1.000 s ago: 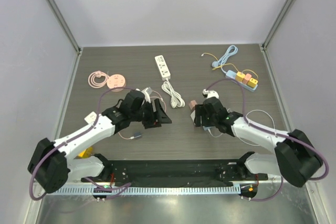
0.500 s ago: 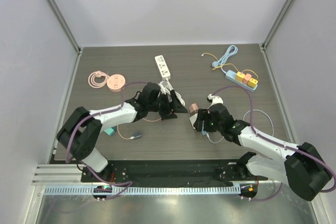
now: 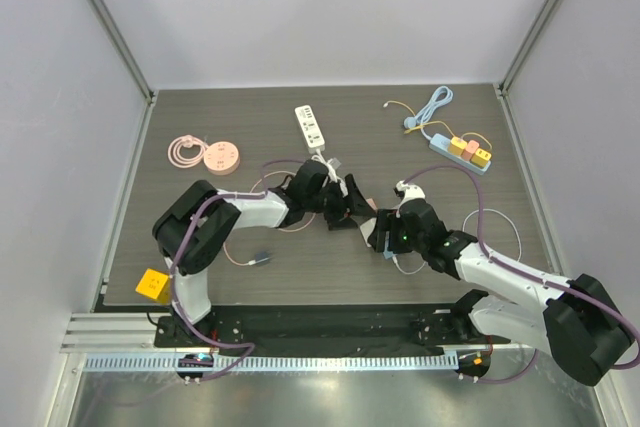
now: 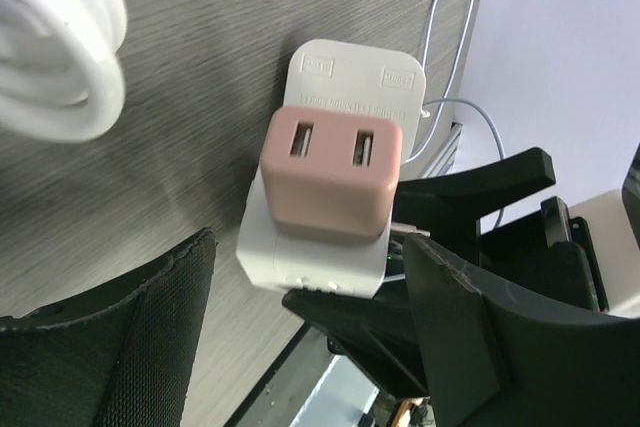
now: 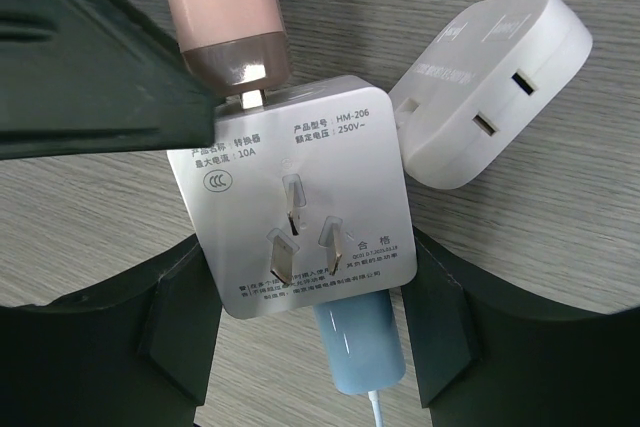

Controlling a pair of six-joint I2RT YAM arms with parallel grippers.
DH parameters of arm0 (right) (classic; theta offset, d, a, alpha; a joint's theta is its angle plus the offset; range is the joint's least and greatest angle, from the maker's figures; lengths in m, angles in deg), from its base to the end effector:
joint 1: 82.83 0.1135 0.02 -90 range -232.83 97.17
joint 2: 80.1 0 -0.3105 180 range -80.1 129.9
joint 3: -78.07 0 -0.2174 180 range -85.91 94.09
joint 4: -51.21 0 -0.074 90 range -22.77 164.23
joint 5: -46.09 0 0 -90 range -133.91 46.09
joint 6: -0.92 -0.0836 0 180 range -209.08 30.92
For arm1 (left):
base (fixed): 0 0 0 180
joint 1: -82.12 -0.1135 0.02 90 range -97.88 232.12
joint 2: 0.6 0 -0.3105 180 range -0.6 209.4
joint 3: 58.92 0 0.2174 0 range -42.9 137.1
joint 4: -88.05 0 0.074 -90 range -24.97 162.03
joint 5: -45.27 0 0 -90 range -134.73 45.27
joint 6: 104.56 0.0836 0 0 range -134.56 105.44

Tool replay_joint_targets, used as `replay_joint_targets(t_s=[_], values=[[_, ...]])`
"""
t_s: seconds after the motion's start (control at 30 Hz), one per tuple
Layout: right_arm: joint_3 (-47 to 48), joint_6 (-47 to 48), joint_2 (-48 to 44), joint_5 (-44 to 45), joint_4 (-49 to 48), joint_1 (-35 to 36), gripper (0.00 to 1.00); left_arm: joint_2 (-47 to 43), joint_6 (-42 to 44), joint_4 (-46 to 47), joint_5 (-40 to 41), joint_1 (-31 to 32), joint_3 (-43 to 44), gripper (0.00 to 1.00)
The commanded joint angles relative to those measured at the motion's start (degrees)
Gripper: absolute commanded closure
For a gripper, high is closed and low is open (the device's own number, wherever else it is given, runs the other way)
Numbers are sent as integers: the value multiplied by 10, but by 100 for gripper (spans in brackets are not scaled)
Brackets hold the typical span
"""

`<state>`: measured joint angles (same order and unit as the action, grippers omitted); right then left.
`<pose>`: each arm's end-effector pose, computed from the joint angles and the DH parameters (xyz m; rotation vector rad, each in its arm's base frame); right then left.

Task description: Pull the plug off the socket

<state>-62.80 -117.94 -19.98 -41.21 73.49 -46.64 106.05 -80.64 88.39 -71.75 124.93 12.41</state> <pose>0.1500 0.1049 0.1969 -0.1281 2.3786 0.5059 0.2735 -0.3051 0.2002 -0.2026 2.5723 -1.4425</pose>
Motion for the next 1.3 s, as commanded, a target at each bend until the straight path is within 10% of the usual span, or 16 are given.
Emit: replay_joint_targets(t_s=[0.0,0.6,1.03,1.27], values=[[-4,-7,0,-15,-13,4,99,17,-2,54,0,8,25,24],[-7,-6,-6,-17,-15,4,99,45,21,34,43,11,79,50],[-13,-8,-18,-16,-16,4,99,29,36,-6,83,13,103,100],[-14,-16,-22,4,-11,3,99,-6,4,61,174,3,46,100]])
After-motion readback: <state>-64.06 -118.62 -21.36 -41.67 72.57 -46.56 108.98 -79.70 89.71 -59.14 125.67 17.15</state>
